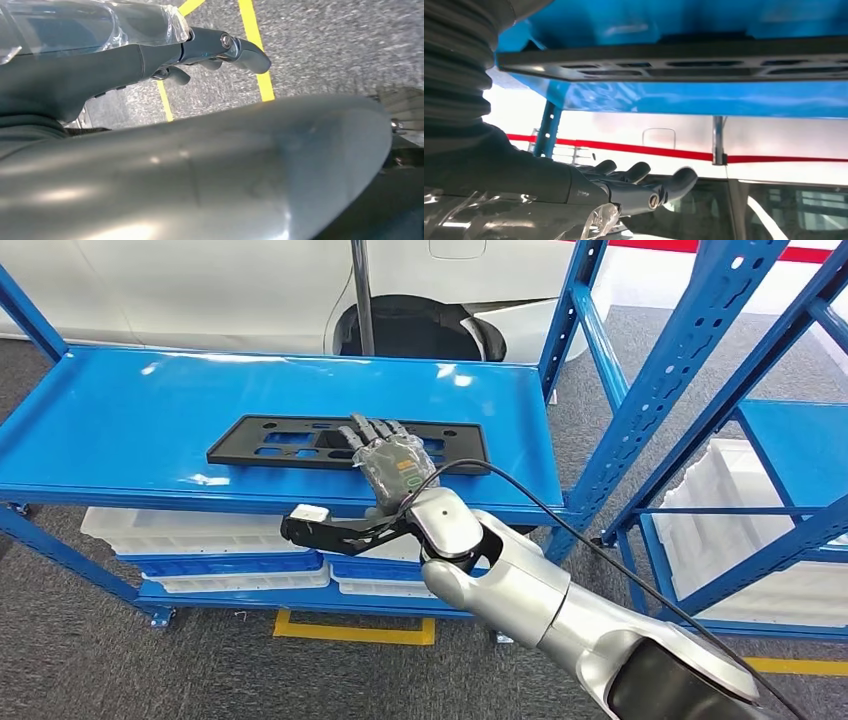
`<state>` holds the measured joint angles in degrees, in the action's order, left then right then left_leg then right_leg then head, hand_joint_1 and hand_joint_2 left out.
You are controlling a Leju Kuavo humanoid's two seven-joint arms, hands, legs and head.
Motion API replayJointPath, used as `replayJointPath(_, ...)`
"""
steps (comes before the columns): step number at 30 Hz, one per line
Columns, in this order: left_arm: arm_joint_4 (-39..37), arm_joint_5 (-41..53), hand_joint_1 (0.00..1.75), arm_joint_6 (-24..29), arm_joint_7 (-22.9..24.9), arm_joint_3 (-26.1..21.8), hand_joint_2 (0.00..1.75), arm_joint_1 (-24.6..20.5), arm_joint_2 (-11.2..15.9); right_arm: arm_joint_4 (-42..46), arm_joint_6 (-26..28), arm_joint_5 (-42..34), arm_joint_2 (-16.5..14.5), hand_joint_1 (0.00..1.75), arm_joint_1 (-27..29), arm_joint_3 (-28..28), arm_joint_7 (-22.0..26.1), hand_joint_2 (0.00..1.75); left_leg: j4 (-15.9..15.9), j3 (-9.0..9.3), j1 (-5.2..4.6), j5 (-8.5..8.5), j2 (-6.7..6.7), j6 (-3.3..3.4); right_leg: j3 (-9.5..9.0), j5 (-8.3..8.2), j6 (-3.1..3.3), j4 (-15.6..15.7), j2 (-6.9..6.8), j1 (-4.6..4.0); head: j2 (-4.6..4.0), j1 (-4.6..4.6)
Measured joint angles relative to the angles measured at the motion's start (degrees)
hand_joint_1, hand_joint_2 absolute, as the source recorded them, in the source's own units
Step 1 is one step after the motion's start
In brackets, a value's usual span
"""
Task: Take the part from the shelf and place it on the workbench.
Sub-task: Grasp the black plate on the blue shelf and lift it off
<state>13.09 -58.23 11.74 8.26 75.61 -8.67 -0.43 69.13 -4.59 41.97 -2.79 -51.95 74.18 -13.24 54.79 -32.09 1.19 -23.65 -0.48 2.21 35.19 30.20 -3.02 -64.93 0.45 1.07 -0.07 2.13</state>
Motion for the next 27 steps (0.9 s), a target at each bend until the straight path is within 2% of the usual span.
replayJointPath(1, 0.0, 0.0, 0.0, 0.0, 0.0, 0.0, 0.0, 0.0, 0.0, 0.0, 0.0, 0.0, 0.0, 0.0, 0.1, 0.0, 0.0, 1.75, 0.0, 0.35, -0.16, -0.33, 0.01, 0.28, 2.64, 1.27, 0.07, -4.2, -0.02, -0.09, 0.0, -0.02)
replayJointPath(2, 0.0, 0.0, 0.0, 0.0, 0.0, 0.0, 0.0, 0.1, 0.0, 0.0, 0.0, 0.0, 0.0, 0.0, 0.3, 0.0, 0.0, 1.75, 0.0, 0.77, -0.34, -0.71, 0.0, 0.49, 4.87, 1.79, 0.22, -7.2, -0.02, -0.2, 0.0, -0.03)
replayJointPath(3, 0.0, 0.0, 0.0, 0.0, 0.0, 0.0, 0.0, 0.1, 0.0, 0.0, 0.0, 0.0, 0.1, 0.0, 0.4, 0.0, 0.0, 1.75, 0.0, 1.29, -0.54, -1.13, -0.03, 0.61, 6.12, 1.13, 0.46, -7.9, -0.02, -0.31, 0.0, -0.04)
replayJointPath(4, 0.0, 0.0, 0.0, 0.0, 0.0, 0.0, 0.0, 0.1, 0.0, 0.0, 0.0, 0.0, 0.1, 0.0, 0.4, 0.0, 0.0, 1.75, 0.0, 1.94, -0.73, -1.59, -0.08, 0.67, 6.22, -0.73, 0.84, -6.3, -0.02, -0.48, 0.0, -0.04)
replayJointPath(6, 0.0, 0.0, 0.0, 0.0, 0.0, 0.0, 0.0, 0.1, 0.0, 0.0, 0.0, 0.0, 0.1, 0.0, 0.4, 0.0, 0.0, 1.75, -0.1, 3.3, -1.03, -2.64, -0.18, 0.65, 4.03, -6.46, 2.1, 1.5, -0.02, -1.08, 0.0, -0.05)
replayJointPath(7, 0.0, 0.0, 0.0, 0.0, 0.0, 0.0, 0.0, 0.1, -0.1, 0.0, 0.0, 0.0, 0.1, 0.0, 0.3, 0.0, 0.0, 1.75, -0.1, 3.84, -1.17, -3.11, -0.23, 0.54, 2.82, -7.95, 2.72, 5.2, -0.04, -1.43, 0.0, 0.0)
replayJointPath(8, 0.0, 0.0, 0.0, -0.1, 0.0, 0.0, 0.0, 0.0, -0.1, 0.0, 0.0, 0.0, 0.1, 0.0, 0.2, 0.0, 0.0, 1.75, -0.1, 4.1, -1.24, -3.54, -0.23, 0.32, 1.96, -8.79, 3.14, 7.7, -0.07, -1.73, 0.0, 0.0)
replayJointPath(9, 0.0, 0.0, 0.0, -0.1, 0.0, 0.0, 0.0, -0.1, -0.2, 0.0, 0.0, 0.0, 0.0, 0.0, 0.2, 0.0, 0.0, 1.75, 0.0, 4.23, -1.28, -3.77, -0.21, 0.04, 1.55, -8.73, 3.35, 8.9, -0.09, -1.91, 0.0, 0.0)
replayJointPath(10, 0.0, 0.0, 0.0, -0.1, 0.0, 0.0, 0.0, -0.1, -0.2, 0.0, 0.0, 0.0, 0.0, 0.0, 0.2, 0.0, 0.0, 1.75, 0.0, 4.51, -1.36, -3.88, -0.17, -0.27, 1.31, -8.18, 3.4, 9.4, -0.12, -1.96, 0.0, -0.01)
replayJointPath(12, 0.0, 0.0, 0.0, -0.1, 0.0, 0.1, 0.0, -0.1, -0.1, 0.0, 0.0, 0.1, -0.1, 0.0, 0.1, 0.0, 0.1, 1.75, 0.8, 4.59, -1.31, -4.31, -0.03, -0.78, 0.35, -8.44, 3.55, 10.1, -0.15, -1.61, 0.0, -0.08)
replayJointPath(13, 0.0, 0.0, 0.0, -0.1, 0.0, 0.1, 0.0, -0.2, -0.1, 0.0, 0.0, 0.1, -0.2, 0.0, 0.0, 0.0, 0.1, 1.75, 2.3, 3.88, -1.23, -4.82, 0.02, -1.06, -0.18, -8.29, 3.7, 10.3, -0.16, -1.41, 0.0, -0.02)
replayJointPath(14, 0.0, 0.0, 0.0, -0.1, 0.0, 0.1, 0.0, -0.3, -0.1, 0.0, 0.0, 0.1, -0.3, 0.0, -0.1, 0.0, 0.1, 1.75, 5.1, 2.29, -1.08, -5.71, 0.04, -1.4, -0.66, -8.15, 3.82, 10.5, -0.17, -1.2, 0.0, 0.03)
replayJointPath(16, 0.0, 0.0, 0.0, -0.1, 0.0, 0.1, 0.0, -0.3, -0.1, 0.0, 0.0, 0.1, -0.4, 0.0, 0.0, 0.1, 0.2, 1.75, 12.9, -2.7, -0.74, -8.15, 0.06, -2.12, -1.18, -7.57, 4.01, 10.5, -0.13, -1.1, 0.0, 0.14)
replayJointPath(17, 0.0, 0.0, 0.0, -0.1, 0.0, 0.1, 0.0, -0.3, -0.1, 0.0, 0.0, 0.1, -0.5, 0.0, 0.1, 0.1, 0.2, 1.75, 15.8, -5.1, -0.53, -9.02, 0.06, -2.46, -1.46, -7.23, 3.99, 10.5, -0.08, -1.07, 0.0, 0.14)
replayJointPath(18, 0.0, 0.0, 0.0, -0.1, 0.0, 0.1, 0.0, -0.2, -0.1, 0.0, 0.0, 0.1, -0.5, 0.0, 0.3, 0.1, 0.2, 1.75, 16.9, -6.66, -0.35, -8.93, 0.07, -2.73, -1.84, -6.86, 3.91, 10.5, 0.0, -1.02, 0.0, 0.15)
replayJointPath(19, 0.0, -0.1, 0.0, -0.1, 0.0, 0.1, 0.0, -0.1, 0.0, 0.0, 0.0, 0.1, -0.5, 0.0, 0.4, 0.1, 0.2, 1.75, 15.7, -7.14, -0.18, -7.47, 0.08, -2.97, -2.34, -6.47, 3.77, 10.5, 0.08, -0.94, 0.0, 0.15)
replayJointPath(21, 0.0, -0.1, 0.0, -0.1, 0.0, 0.1, 0.0, 0.0, 0.0, 0.0, 0.0, 0.1, -0.5, 0.0, 0.5, 0.1, 0.2, 1.75, 8.0, -5.47, 0.11, -1.53, 0.12, -3.24, -3.56, -5.54, 3.28, 10.4, 0.18, -0.75, 0.0, 0.15)
replayJointPath(22, 0.0, -0.1, 0.0, -0.1, 0.0, 0.1, 0.0, 0.0, 0.0, 0.0, -0.1, 0.1, -0.6, 0.0, 0.4, 0.1, 0.3, 1.75, 4.0, -4.36, 0.07, 0.59, 0.17, -3.19, -4.05, -5.12, 2.96, 10.4, 0.19, -0.72, 0.0, 0.17)
replayJointPath(23, 0.0, 0.0, 0.0, -0.1, -0.1, 0.1, 0.0, -0.1, 0.0, 0.0, -0.1, 0.1, -0.6, 0.0, 0.4, 0.1, 0.3, 1.75, 1.3, -3.49, -0.06, 1.9, 0.2, -2.94, -4.25, -4.77, 2.65, 10.4, 0.2, -0.77, 0.0, 0.2)
replayJointPath(24, 0.0, 0.0, 0.0, -0.1, -0.1, 0.1, 0.0, -0.1, 0.0, 0.0, -0.1, 0.1, -0.6, 0.0, 0.5, 0.1, 0.3, 1.75, 0.1, -3.1, -0.22, 2.24, 0.19, -2.52, -4.3, -4.47, 2.32, 10.3, 0.21, -0.84, 0.0, 0.19)
replayJointPath(25, 0.0, 0.1, 0.0, -0.2, -0.2, 0.1, 0.0, -0.1, 0.0, 0.0, -0.1, 0.1, -0.6, 0.0, 0.5, 0.1, 0.3, 1.75, 0.1, -2.97, -0.4, 1.85, 0.17, -2.05, -4.29, -4.27, 2.05, 10.3, 0.22, -0.92, 0.0, 0.16)
replayJointPath(27, 0.0, 0.1, 0.0, -0.2, -0.3, 0.1, 0.0, 0.0, 0.0, 0.0, -0.1, 0.1, -0.6, 0.0, 0.6, 0.1, 0.4, 1.75, 0.2, -2.73, -0.32, 2.13, 0.08, -1.22, -4.22, -3.64, 1.5, 9.9, 0.15, -0.87, 0.0, 0.03)
